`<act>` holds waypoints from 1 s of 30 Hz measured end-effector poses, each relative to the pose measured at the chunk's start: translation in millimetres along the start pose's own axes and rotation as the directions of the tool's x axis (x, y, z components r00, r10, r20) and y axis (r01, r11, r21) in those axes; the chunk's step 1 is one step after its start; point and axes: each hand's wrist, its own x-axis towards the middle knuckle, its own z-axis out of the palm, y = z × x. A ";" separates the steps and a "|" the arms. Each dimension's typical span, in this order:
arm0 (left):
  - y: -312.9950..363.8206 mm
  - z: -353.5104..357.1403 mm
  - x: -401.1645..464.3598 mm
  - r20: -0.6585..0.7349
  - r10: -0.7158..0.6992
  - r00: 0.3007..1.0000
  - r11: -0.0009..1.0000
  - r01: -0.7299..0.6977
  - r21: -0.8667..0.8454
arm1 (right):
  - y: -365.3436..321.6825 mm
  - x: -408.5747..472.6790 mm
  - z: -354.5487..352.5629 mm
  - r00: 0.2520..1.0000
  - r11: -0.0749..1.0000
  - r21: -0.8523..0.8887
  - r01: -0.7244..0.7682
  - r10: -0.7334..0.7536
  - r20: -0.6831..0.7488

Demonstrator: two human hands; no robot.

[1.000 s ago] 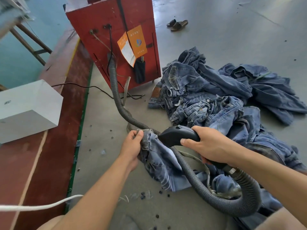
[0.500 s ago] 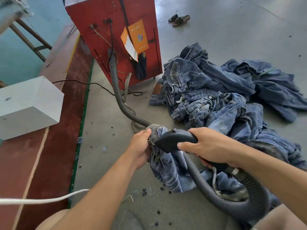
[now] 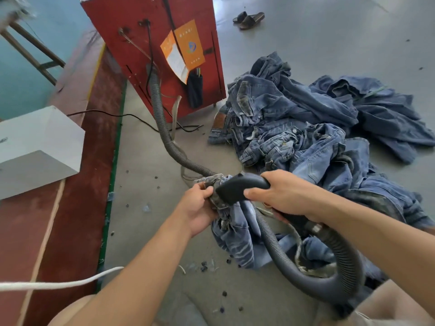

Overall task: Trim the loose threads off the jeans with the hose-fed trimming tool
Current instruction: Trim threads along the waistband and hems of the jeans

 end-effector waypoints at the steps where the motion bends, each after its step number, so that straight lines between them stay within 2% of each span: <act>1: -2.5 0.0 -0.1 0.009 -0.006 1.000 1.000 0.006 0.010 | 1.1 4.5 -0.6 0.998 1.000 -0.013 -0.011 0.010 -0.059; 3: -6.0 1.2 -2.8 0.007 -0.025 1.000 1.000 0.025 0.009 | 5.3 9.9 -6.1 0.989 0.998 0.040 -0.040 0.045 -0.140; 5: -8.6 0.8 -2.1 -0.033 -0.059 0.998 0.998 0.059 -0.012 | 10.3 9.9 -15.5 0.989 0.990 0.132 -0.051 0.068 -0.130; 7: -8.5 -0.8 1.4 -0.114 -0.101 0.988 0.994 0.096 -0.047 | 11.7 5.9 -23.1 0.993 0.989 0.138 -0.043 0.057 -0.099; 9: -6.7 -0.4 3.1 -0.189 -0.108 0.976 0.992 0.093 -0.087 | 10.3 -0.1 -24.5 0.997 0.994 0.105 -0.034 0.041 -0.065; 14: -15.9 11.7 6.0 -0.123 -0.172 0.977 0.985 0.170 -0.032 | -1.2 -9.7 -1.7 0.996 0.997 -0.075 0.003 0.004 0.093; 16: -18.7 11.6 4.3 -0.083 -0.180 0.980 0.984 0.180 -0.013 | -3.9 -3.2 2.1 0.998 0.999 -0.040 -0.023 0.025 0.053; 19: -21.4 9.9 3.5 -0.083 -0.149 0.985 0.989 0.150 0.009 | -3.9 3.9 -4.9 0.994 0.996 0.031 -0.079 0.081 -0.079; 22: -21.0 11.7 4.6 -0.162 -0.071 0.984 0.994 0.084 0.071 | 0.3 -4.6 -13.4 0.997 0.996 0.062 -0.068 0.070 -0.041; 25: -16.9 11.9 7.4 -0.206 -0.032 0.978 0.995 0.051 0.087 | -5.8 -17.1 -8.2 0.999 0.993 -0.118 -0.007 0.012 0.044; 27: -20.1 16.2 5.7 -0.193 -0.032 0.981 0.995 0.050 0.085 | -8.1 -12.7 -2.6 1.000 0.981 -0.196 0.002 -0.003 -0.004; 30: -31.6 17.5 2.3 -0.135 -0.037 0.990 0.997 0.046 0.066 | -4.5 1.8 -8.2 0.992 0.997 -0.027 -0.073 0.069 -0.105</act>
